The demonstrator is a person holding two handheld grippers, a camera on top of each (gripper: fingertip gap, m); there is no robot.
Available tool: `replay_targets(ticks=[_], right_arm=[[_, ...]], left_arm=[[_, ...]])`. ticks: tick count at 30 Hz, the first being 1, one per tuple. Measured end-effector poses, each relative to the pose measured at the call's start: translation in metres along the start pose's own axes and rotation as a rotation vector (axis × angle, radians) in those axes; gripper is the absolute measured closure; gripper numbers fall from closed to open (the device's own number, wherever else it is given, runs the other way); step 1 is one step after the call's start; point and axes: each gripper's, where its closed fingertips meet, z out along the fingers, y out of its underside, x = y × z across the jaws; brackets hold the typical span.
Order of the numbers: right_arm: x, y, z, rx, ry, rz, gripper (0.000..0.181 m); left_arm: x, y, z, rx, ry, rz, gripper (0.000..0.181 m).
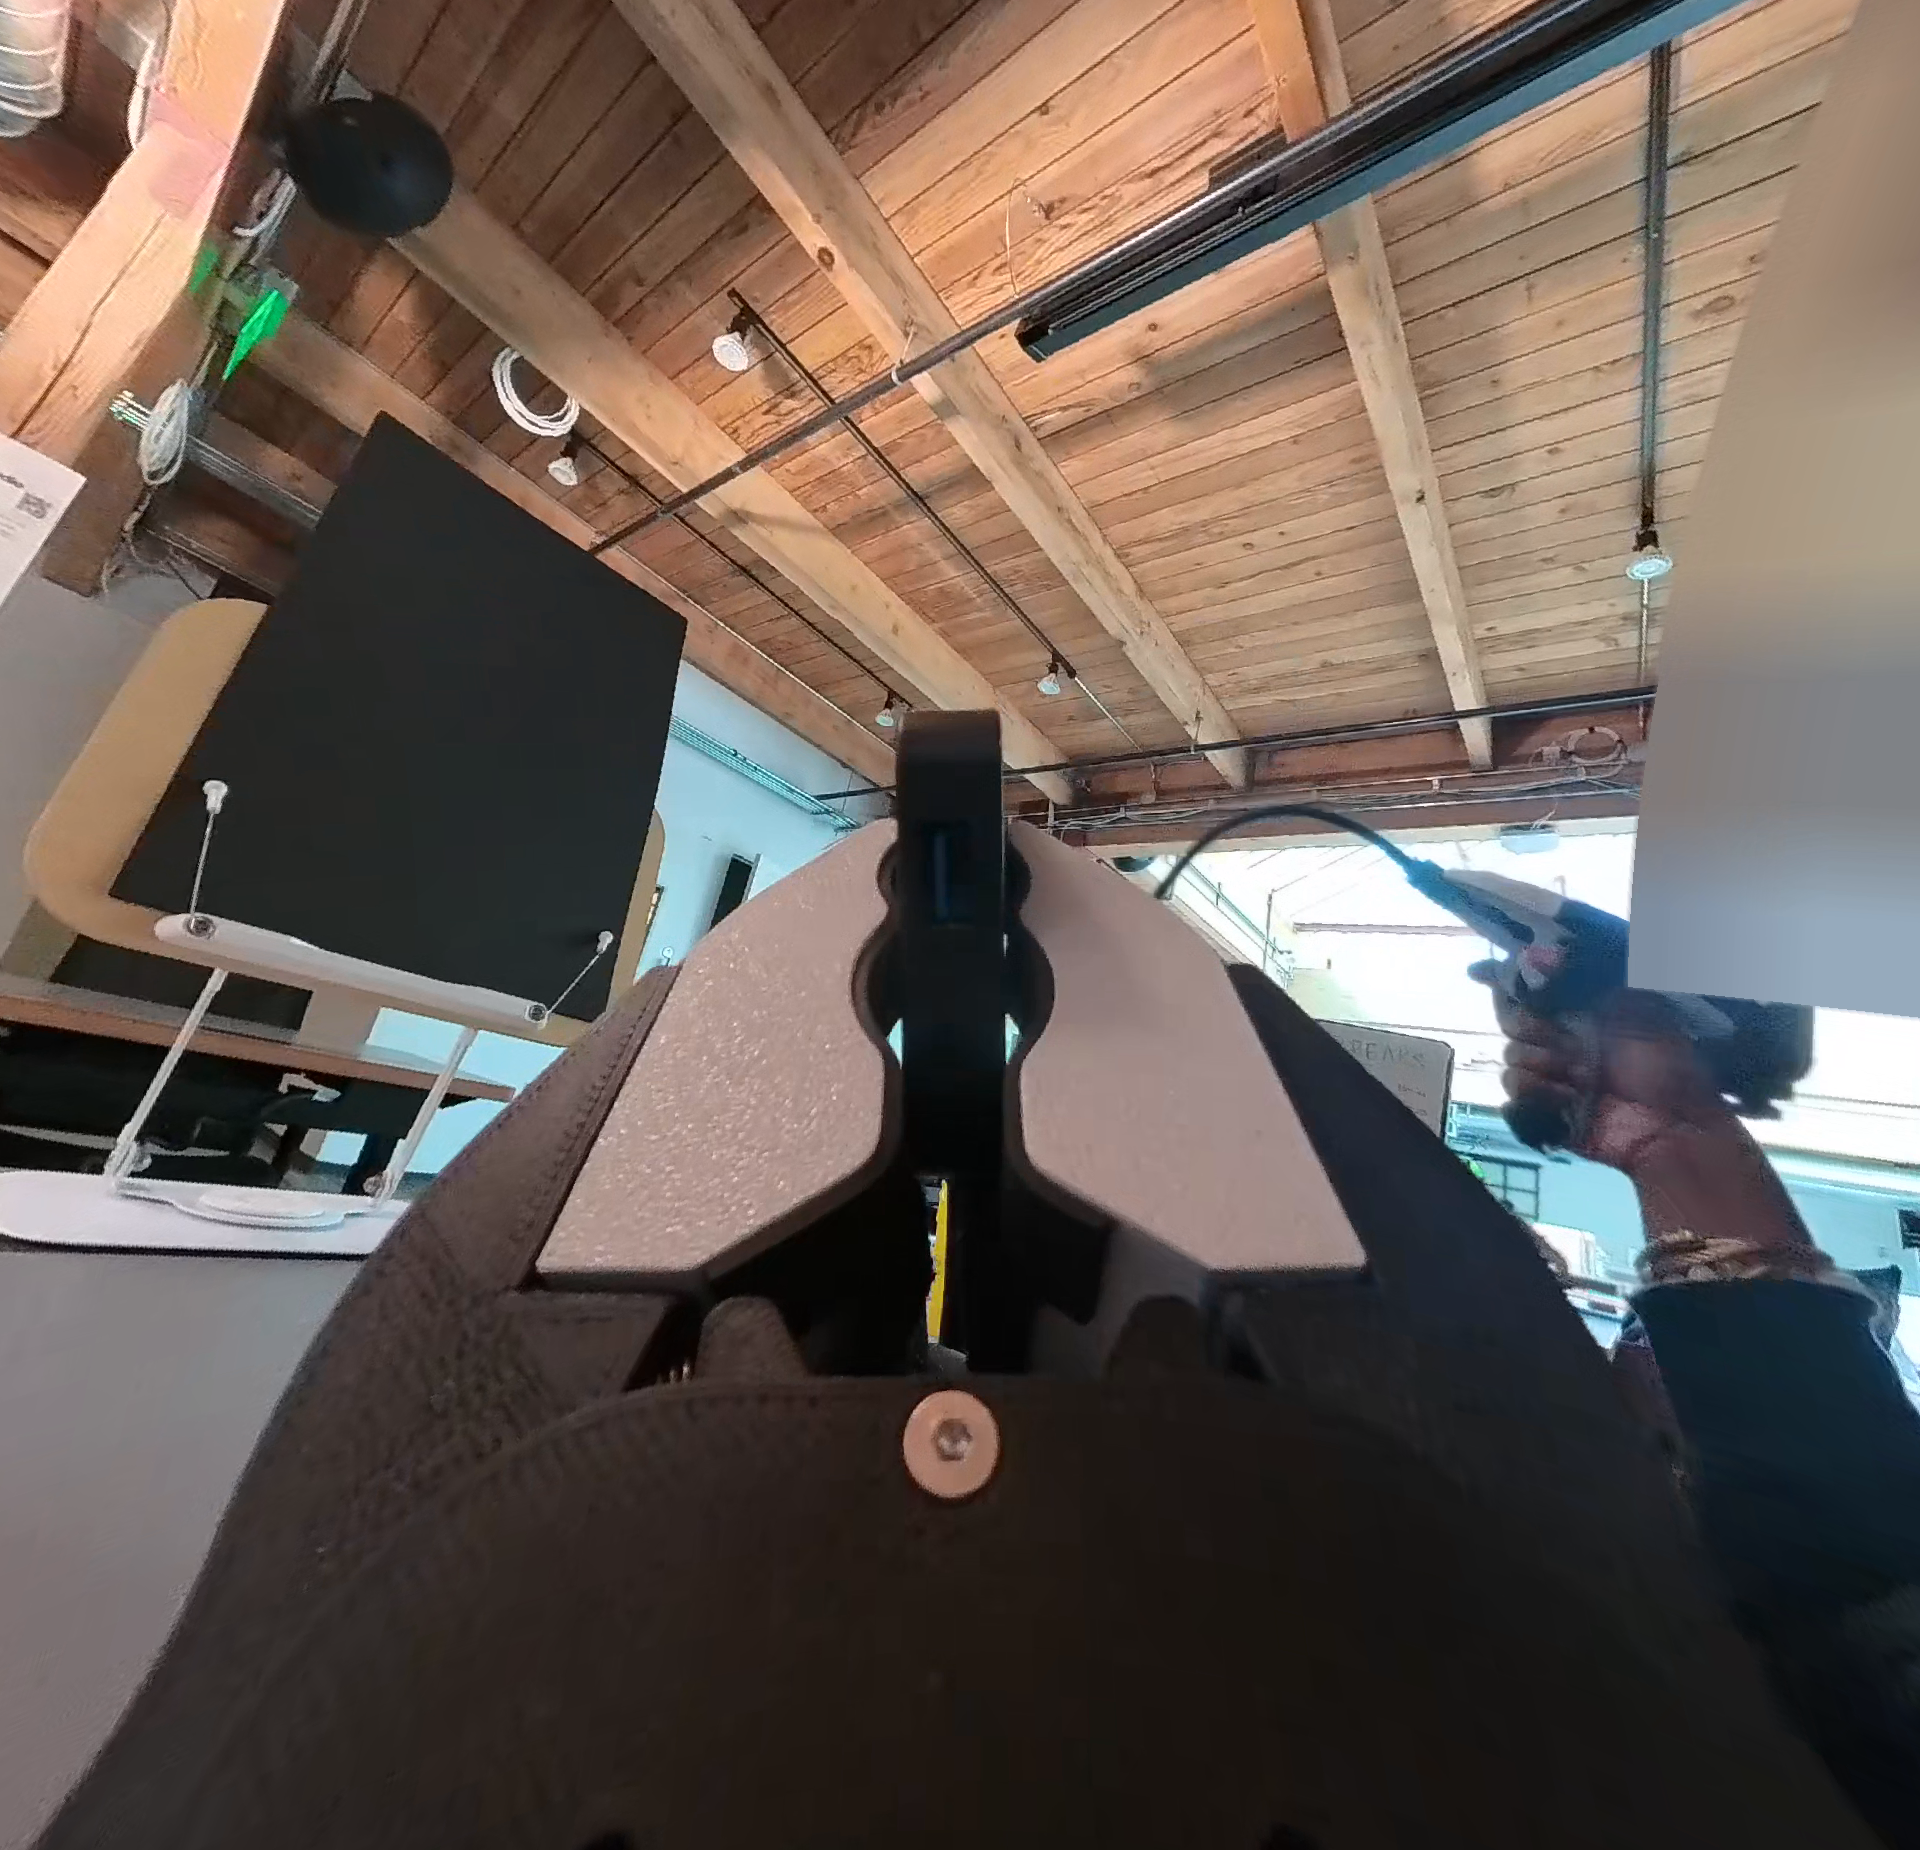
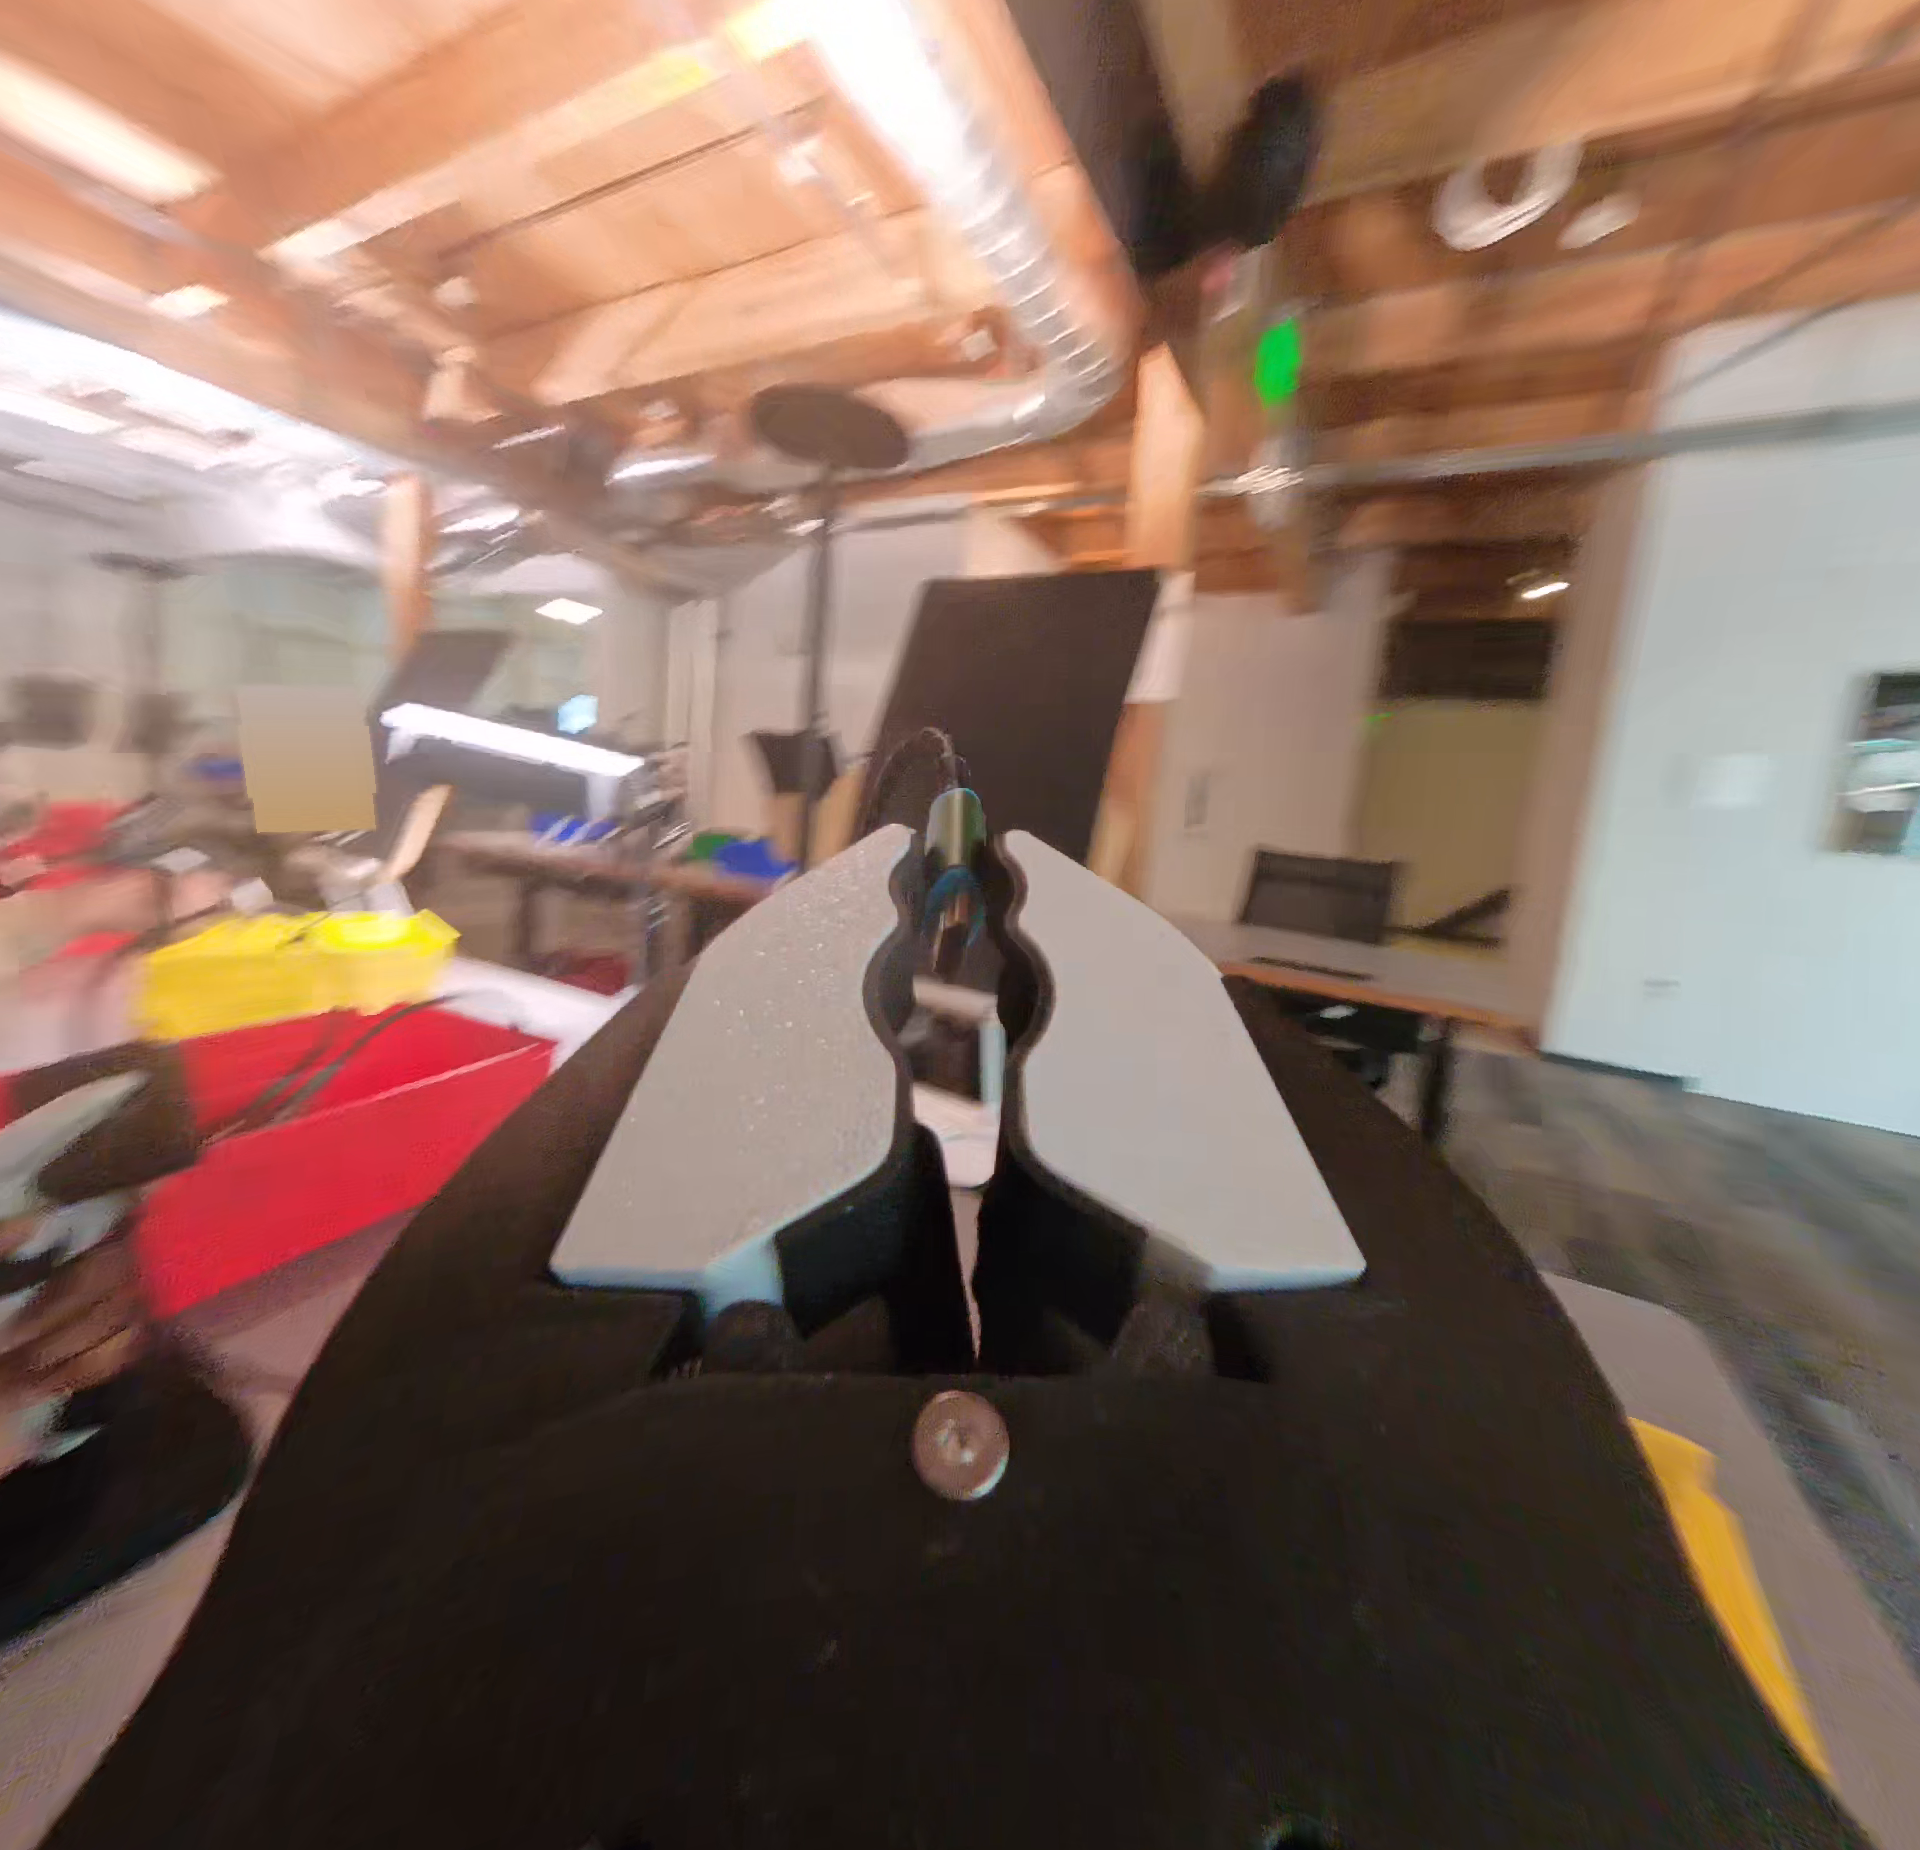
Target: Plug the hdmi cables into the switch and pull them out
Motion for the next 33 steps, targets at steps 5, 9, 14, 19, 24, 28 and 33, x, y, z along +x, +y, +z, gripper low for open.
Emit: replay_targets(ticks=[5, 9, 14, 19, 24, 28, 33], right_arm=[[0.040, -0.048, -0.056, 0.356, 0.163, 0.050, 0.171], [0.038, -0.070, -0.080, 0.527, 0.178, 0.023, 0.172], [0.045, -0.064, -0.077, 0.602, 0.170, -0.058, 0.176], [0.076, -0.036, -0.041, 0.598, 0.081, 0.124, 0.177], [0.081, -0.047, 0.003, 0.569, -0.075, 0.235, 0.177], [0.081, -0.057, 0.027, 0.580, -0.268, 0.325, 0.177], [0.102, 0.000, 0.046, 0.361, -0.167, 0.246, 0.177]], left_arm=[[-0.003, 0.005, -0.001, -0.018, -0.013, -0.018, 0.168], [-0.002, 0.006, 0.000, -0.023, -0.012, -0.016, 0.168], [-0.001, 0.007, 0.000, -0.028, -0.004, -0.018, 0.168], [-0.003, 0.010, 0.001, -0.045, -0.011, -0.019, 0.168], [0.001, 0.012, 0.002, -0.053, 0.006, 0.014, 0.168], [0.004, 0.012, 0.001, -0.053, 0.013, 0.028, 0.168], [0.002, 0.011, 0.001, -0.051, 0.005, 0.029, 0.168]])
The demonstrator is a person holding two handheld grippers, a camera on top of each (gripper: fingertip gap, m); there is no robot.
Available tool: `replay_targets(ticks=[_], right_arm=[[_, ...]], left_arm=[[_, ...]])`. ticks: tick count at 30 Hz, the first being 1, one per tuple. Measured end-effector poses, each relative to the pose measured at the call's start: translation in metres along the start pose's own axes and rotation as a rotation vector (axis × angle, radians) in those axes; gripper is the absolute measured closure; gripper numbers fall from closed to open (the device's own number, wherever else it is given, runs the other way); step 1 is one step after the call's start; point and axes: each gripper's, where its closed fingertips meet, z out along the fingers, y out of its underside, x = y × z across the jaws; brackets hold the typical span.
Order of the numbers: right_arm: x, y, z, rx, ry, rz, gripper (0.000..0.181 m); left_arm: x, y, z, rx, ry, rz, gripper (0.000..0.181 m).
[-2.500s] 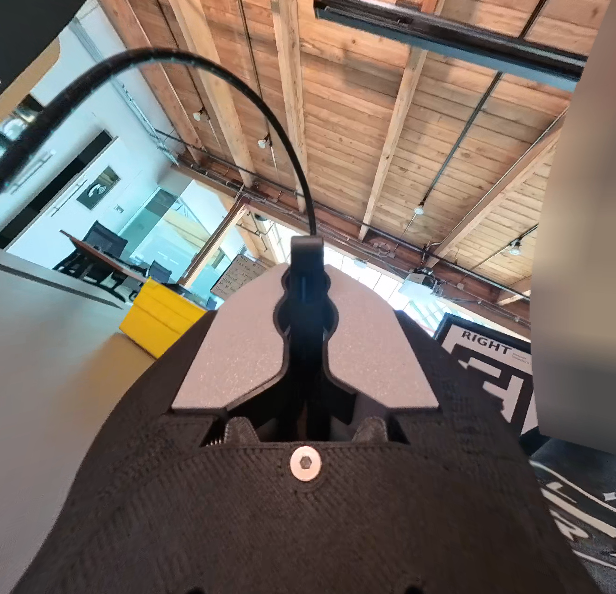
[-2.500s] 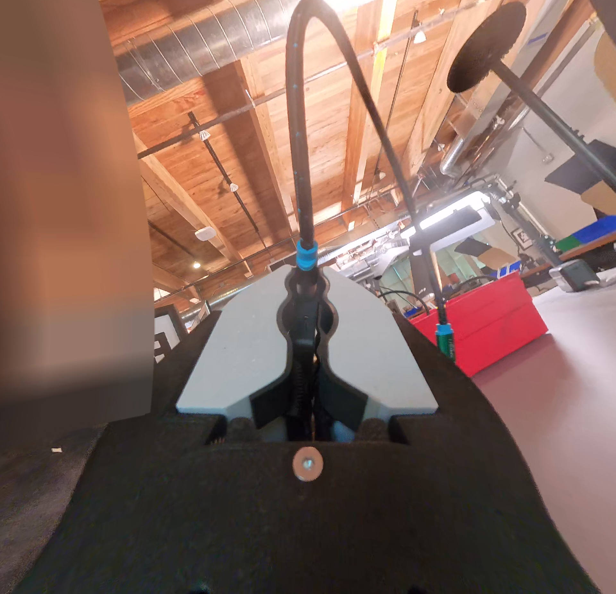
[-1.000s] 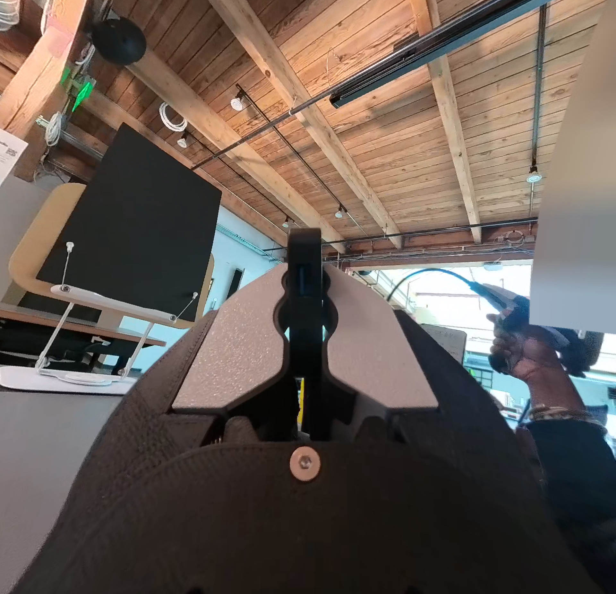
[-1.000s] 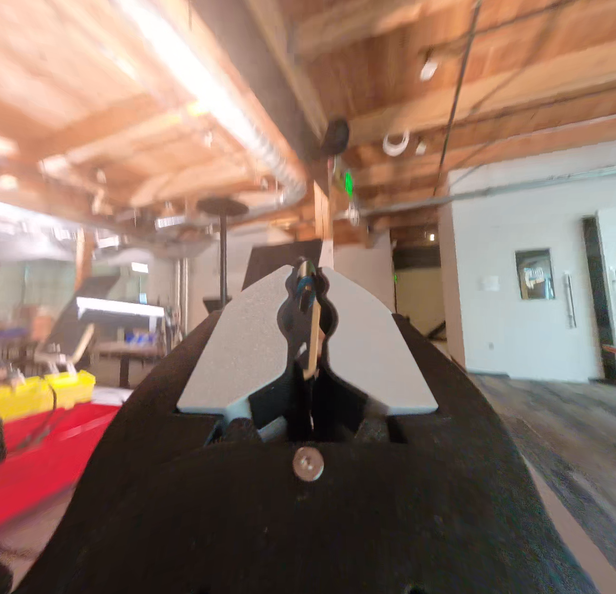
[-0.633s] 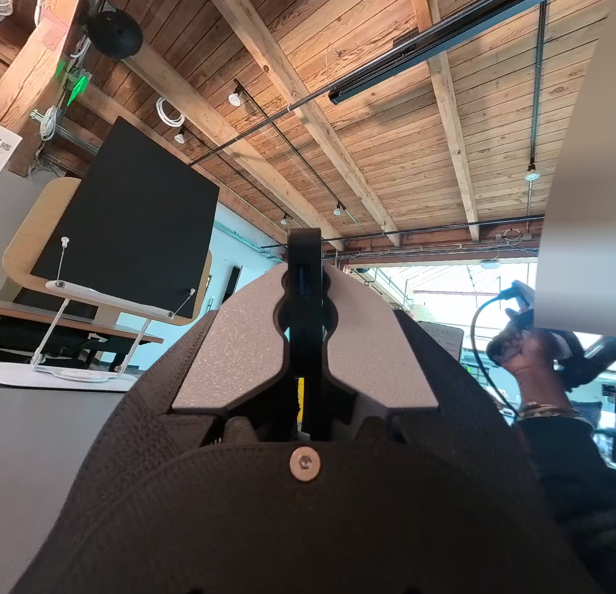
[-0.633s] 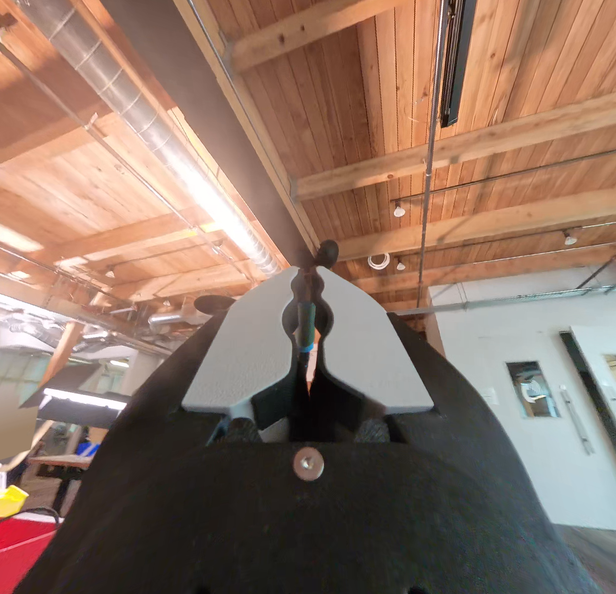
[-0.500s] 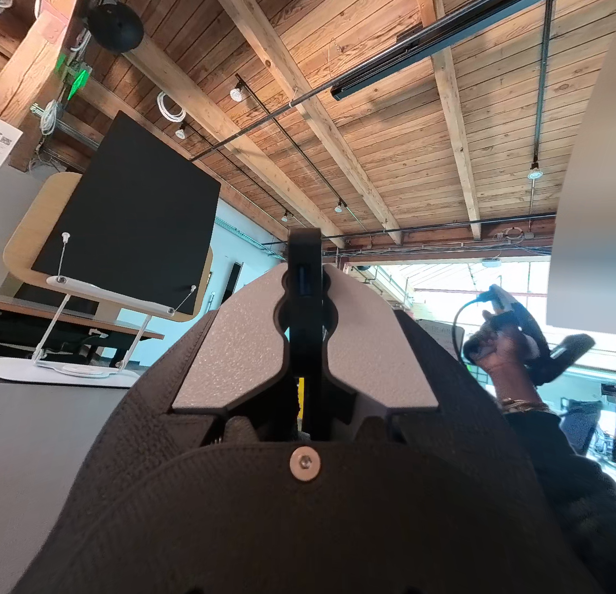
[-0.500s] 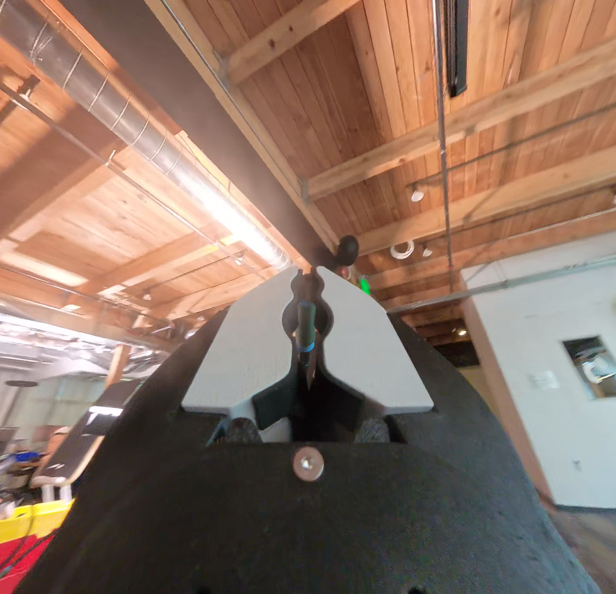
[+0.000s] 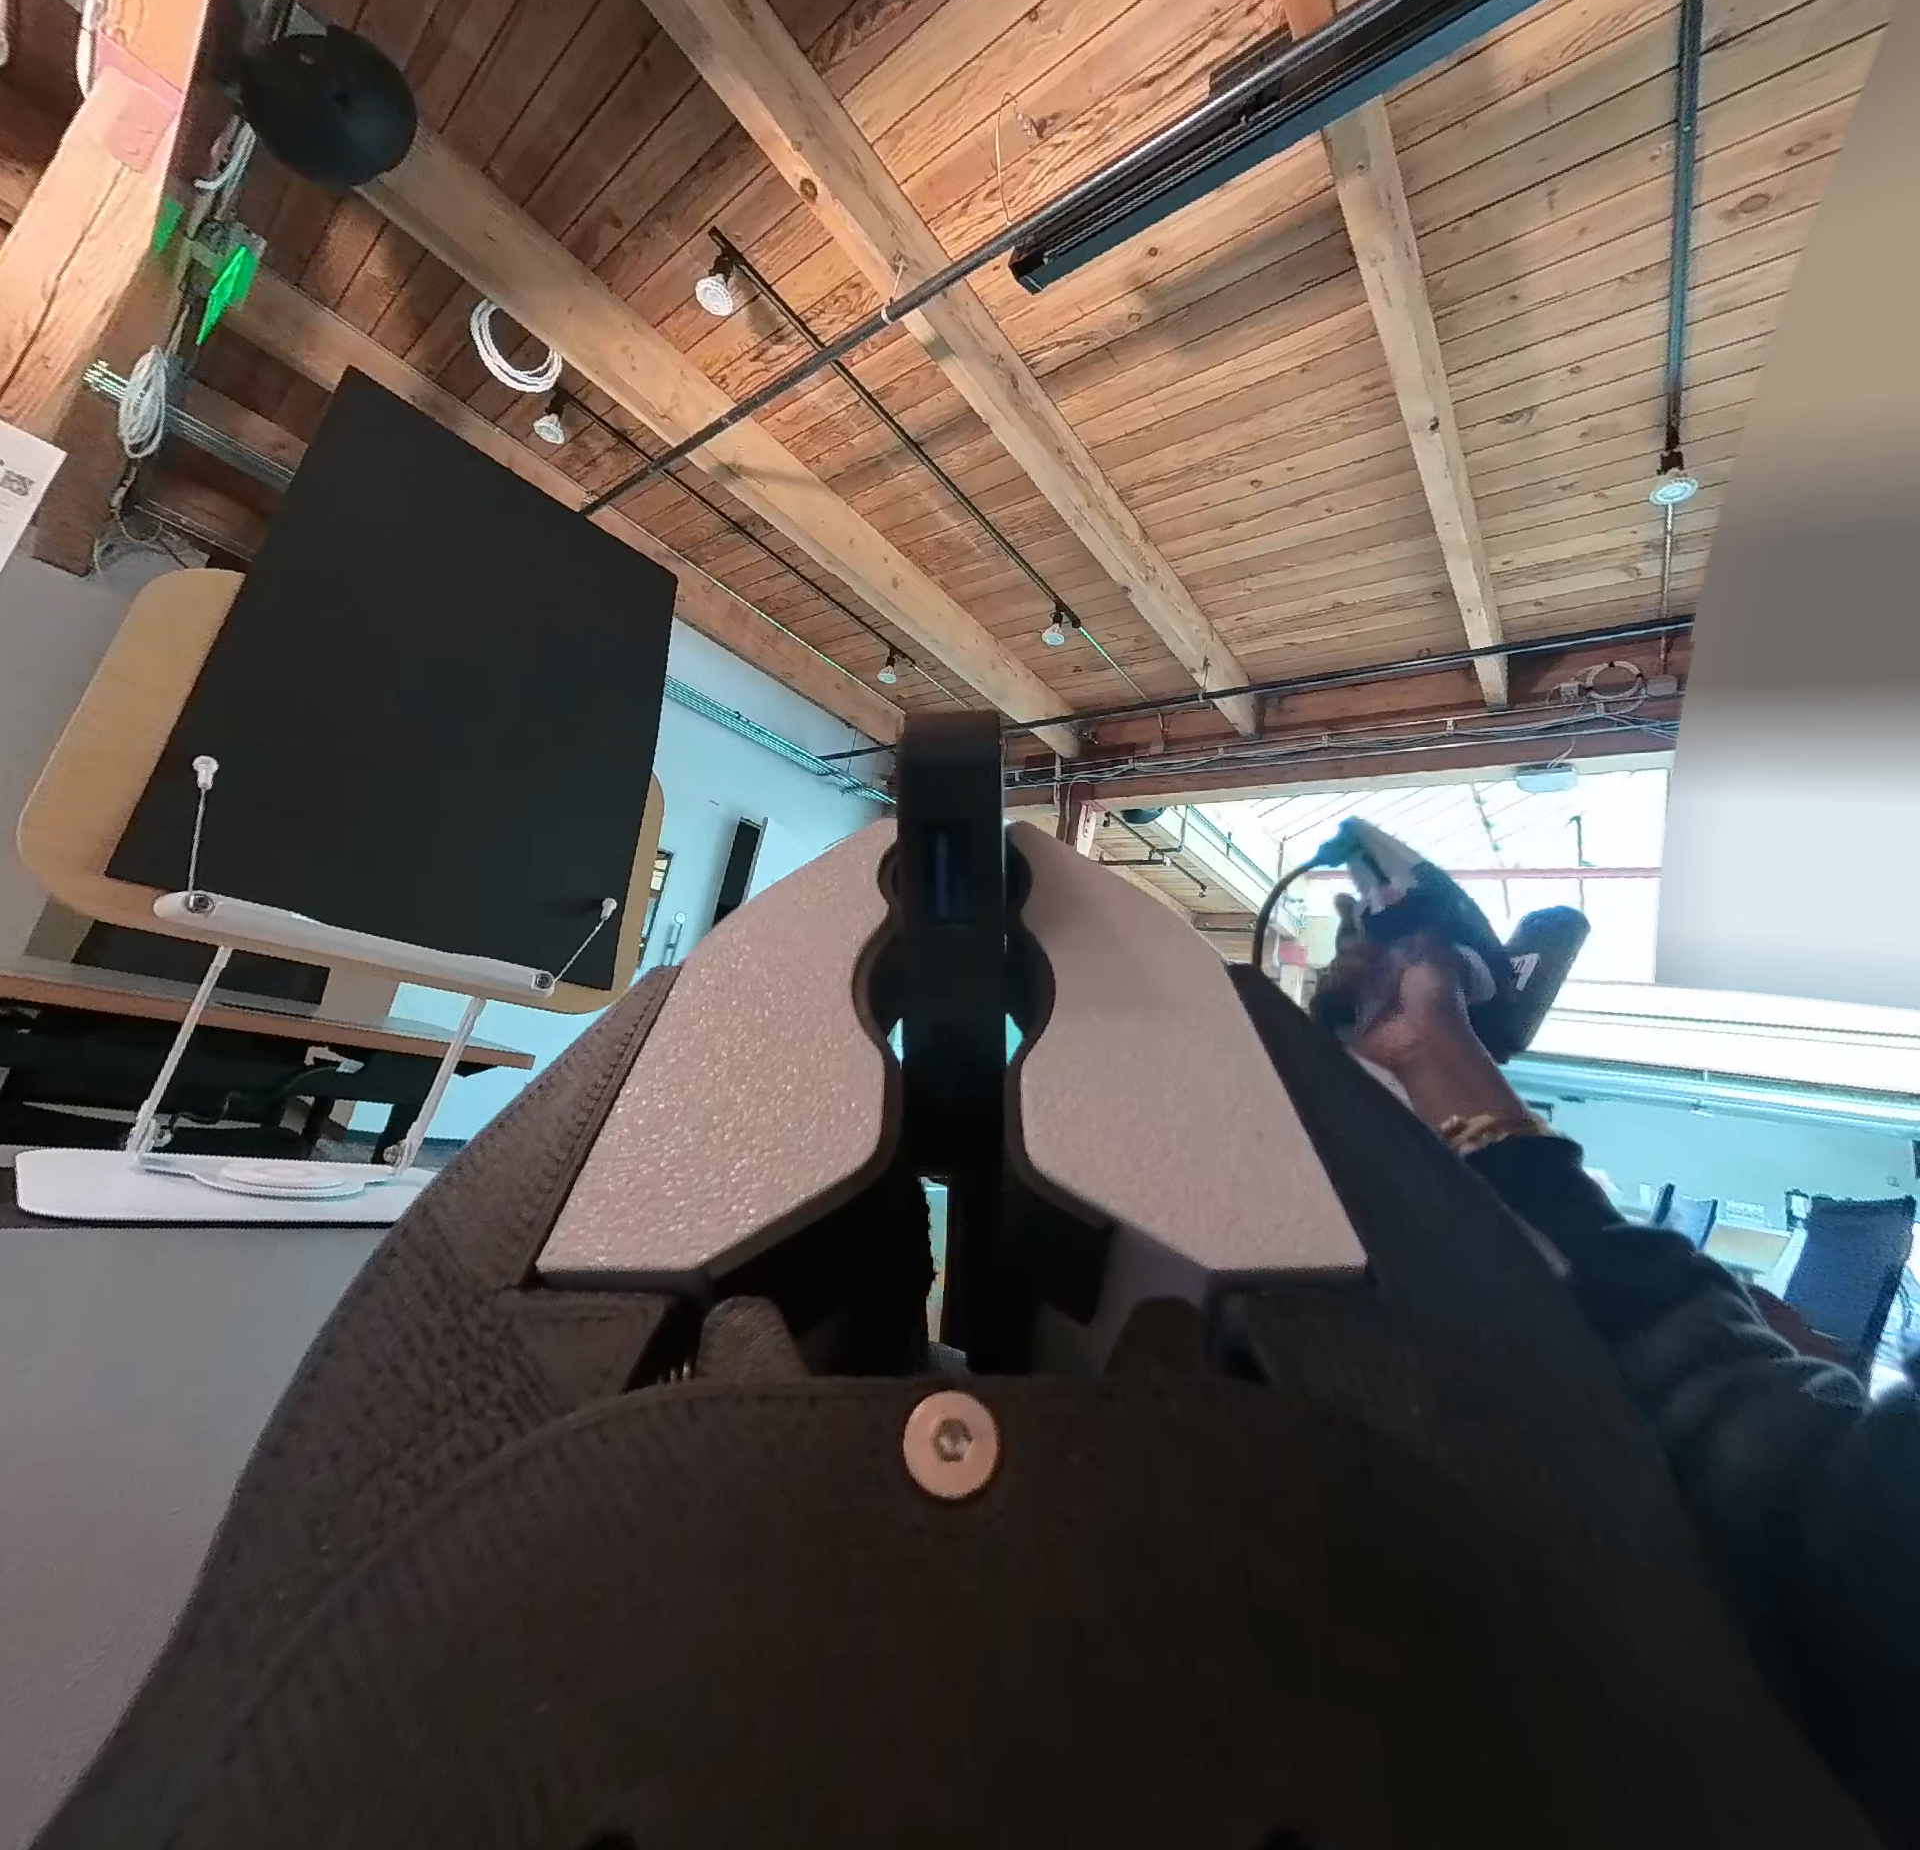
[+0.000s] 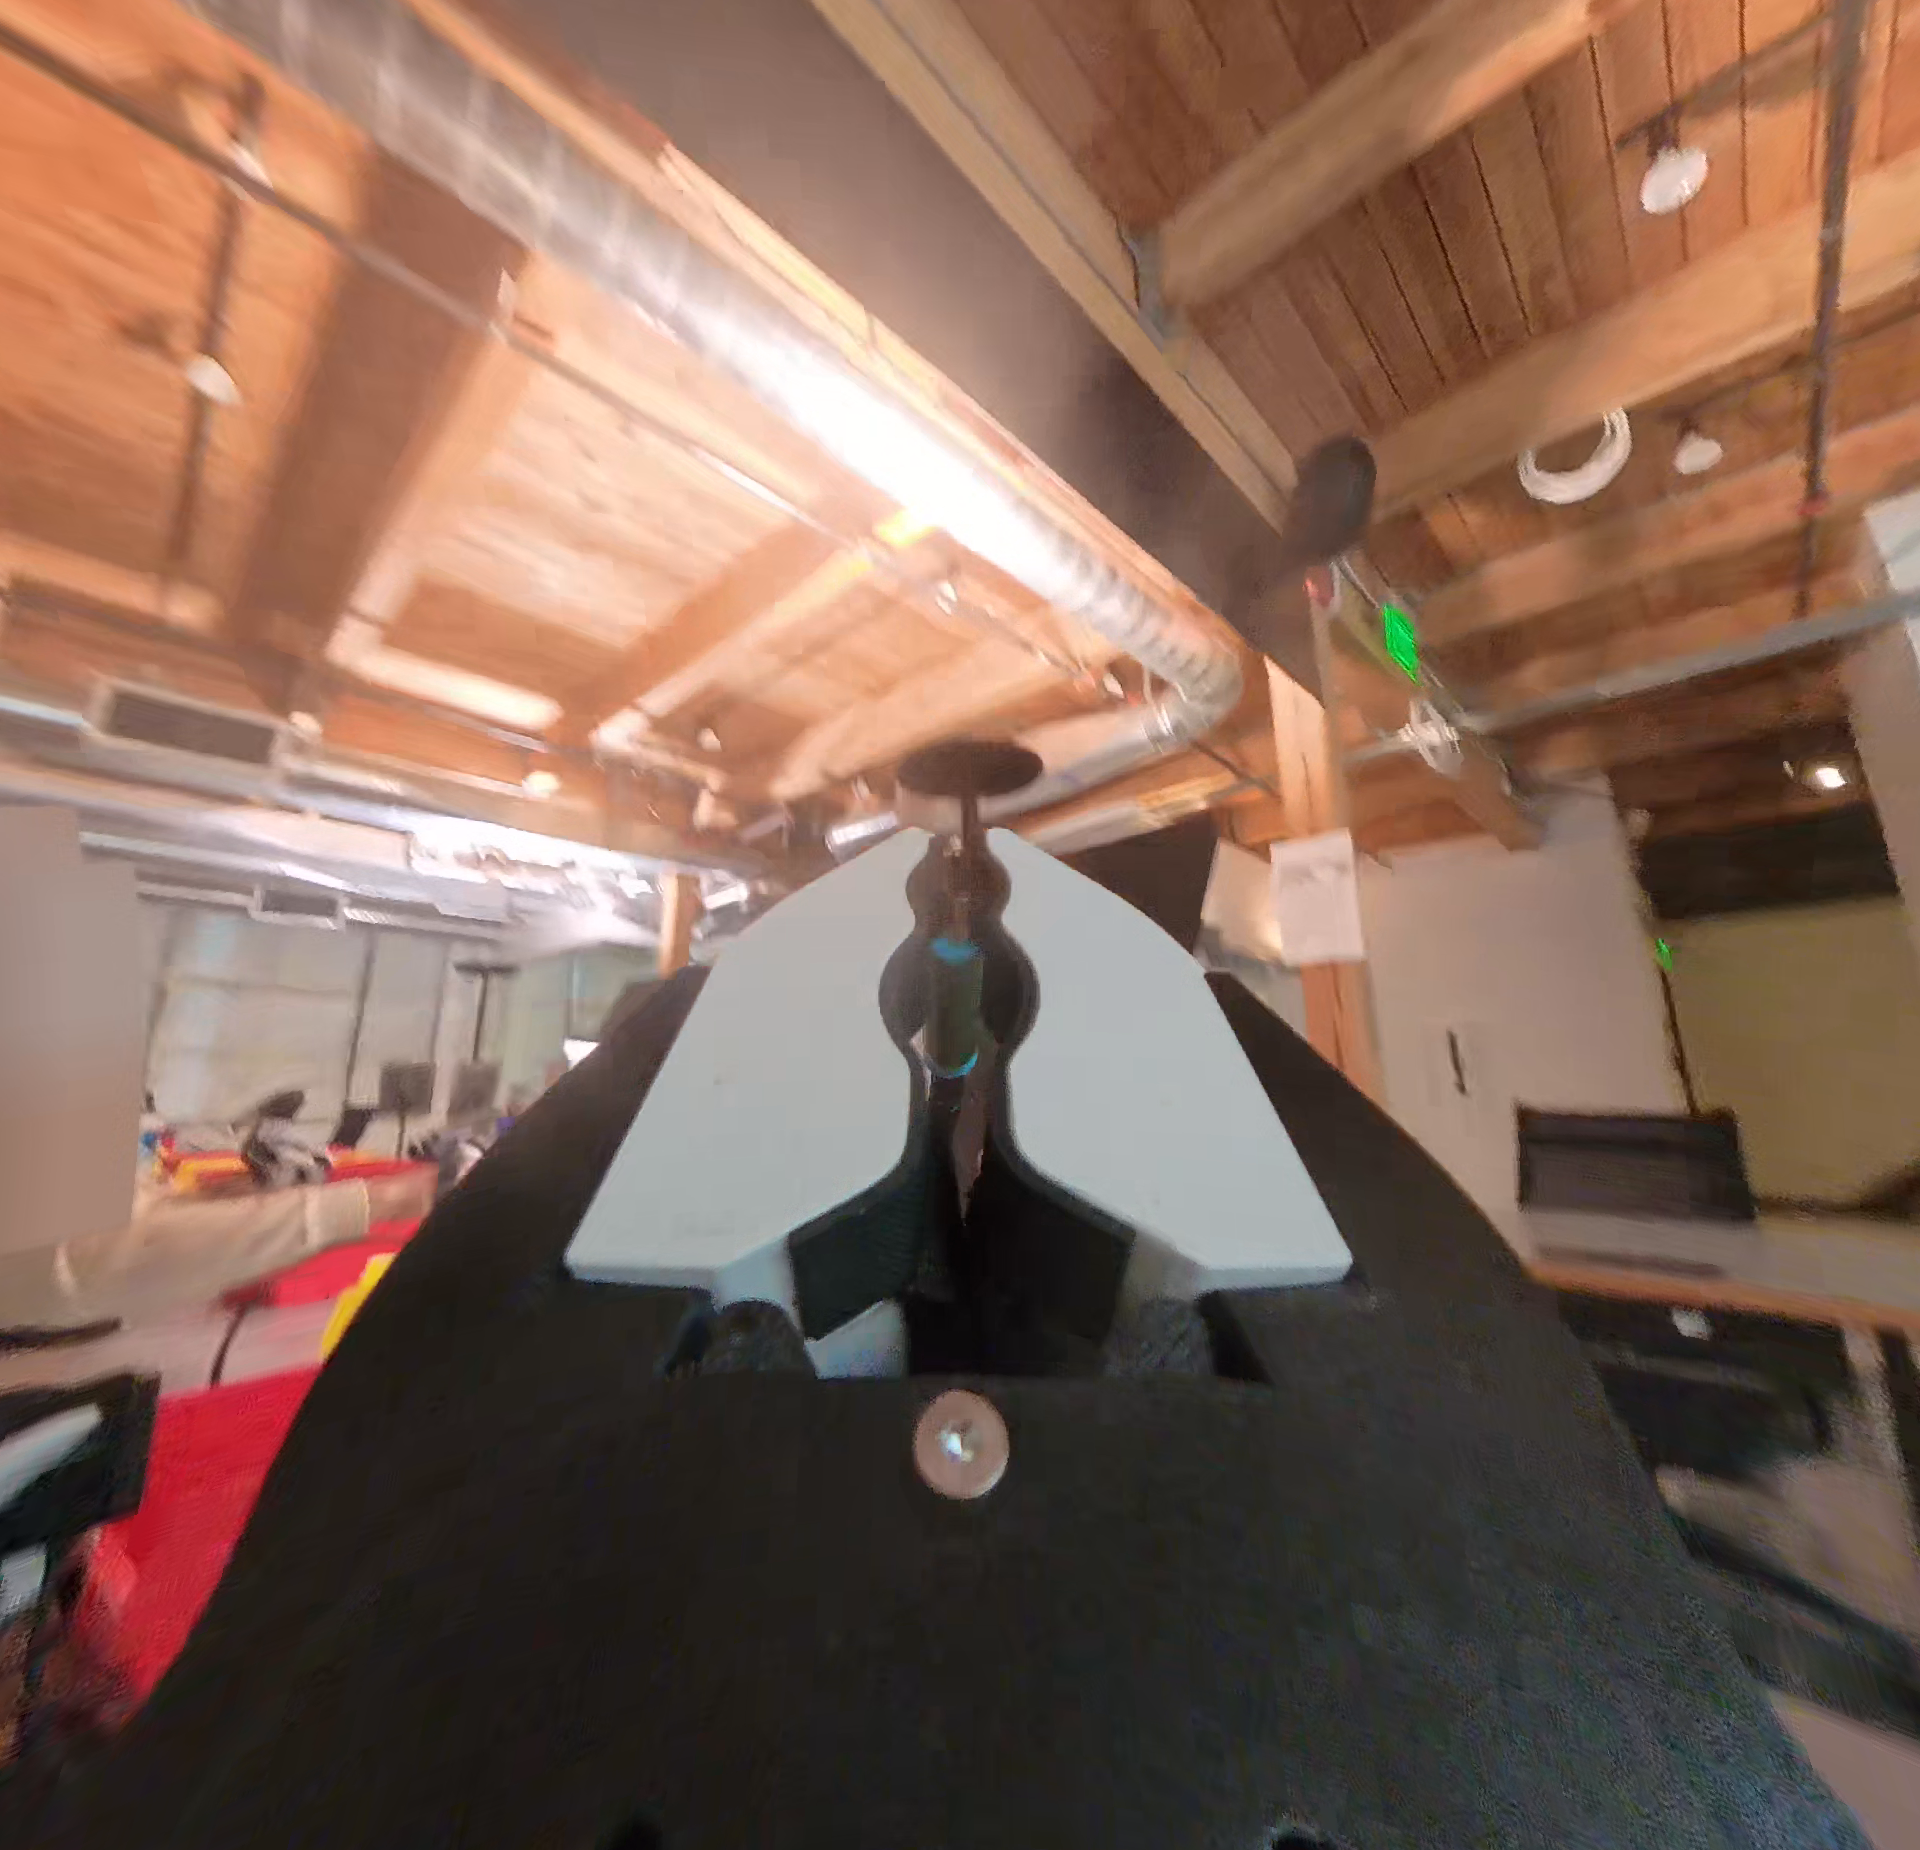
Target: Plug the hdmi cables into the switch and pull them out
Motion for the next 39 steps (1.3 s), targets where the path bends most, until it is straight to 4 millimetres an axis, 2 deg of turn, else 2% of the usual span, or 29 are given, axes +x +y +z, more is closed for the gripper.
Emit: replay_targets(ticks=[6, 8, 11, 16, 18, 19, 22, 24, 26, 28, 31, 33, 36, 37, 39], right_arm=[[0.023, 0.081, -0.043, -0.308, 0.111, 0.136, 0.177], [0.027, 0.115, -0.065, -0.483, 0.153, 0.177, 0.177], [0.036, 0.154, -0.091, -0.785, 0.221, 0.152, 0.176], [0.032, 0.199, -0.130, -1.189, 0.239, 0.055, 0.174], [0.037, 0.208, -0.134, -1.260, 0.267, -0.022, 0.174], [0.040, 0.207, -0.128, -1.241, 0.283, -0.065, 0.174], [0.039, 0.190, -0.101, -1.081, 0.293, -0.099, 0.174], [0.036, 0.163, -0.085, -0.961, 0.321, -0.141, 0.175], [0.031, 0.125, -0.067, -0.809, 0.334, -0.167, 0.176], [0.028, 0.080, -0.044, -0.653, 0.357, -0.176, 0.176], [0.019, 0.013, 0.004, -0.482, 0.338, -0.217, 0.178], [0.014, -0.018, 0.040, -0.428, 0.313, -0.260, 0.177], [0.015, -0.036, 0.079, -0.393, 0.274, -0.245, 0.176], [0.017, -0.037, 0.084, -0.379, 0.265, -0.241, 0.177], [0.023, -0.030, 0.080, -0.368, 0.289, -0.238, 0.177]], left_arm=[[0.000, 0.002, 0.001, -0.010, -0.001, 0.005, 0.168], [0.000, 0.003, 0.001, -0.014, -0.001, 0.008, 0.168], [0.000, 0.004, 0.001, -0.017, -0.002, 0.002, 0.168], [-0.002, 0.002, 0.000, -0.010, -0.009, -0.012, 0.168], [-0.002, 0.003, 0.000, -0.012, -0.008, -0.015, 0.168], [-0.002, 0.003, 0.000, -0.012, -0.007, -0.017, 0.168], [-0.002, 0.002, 0.000, -0.010, -0.011, -0.017, 0.168], [-0.003, 0.003, 0.000, -0.015, -0.016, -0.012, 0.168], [-0.003, 0.005, 0.001, -0.025, -0.018, -0.008, 0.168], [-0.002, 0.006, 0.001, -0.030, -0.014, 0.000, 0.168], [0.000, 0.006, 0.001, -0.030, -0.009, 0.011, 0.168], [0.000, 0.006, 0.002, -0.032, -0.005, 0.010, 0.168], [0.001, 0.006, 0.001, -0.028, -0.002, 0.011, 0.168], [0.001, 0.006, 0.001, -0.028, -0.003, 0.012, 0.168], [0.001, 0.006, 0.002, -0.030, -0.003, 0.011, 0.168]])
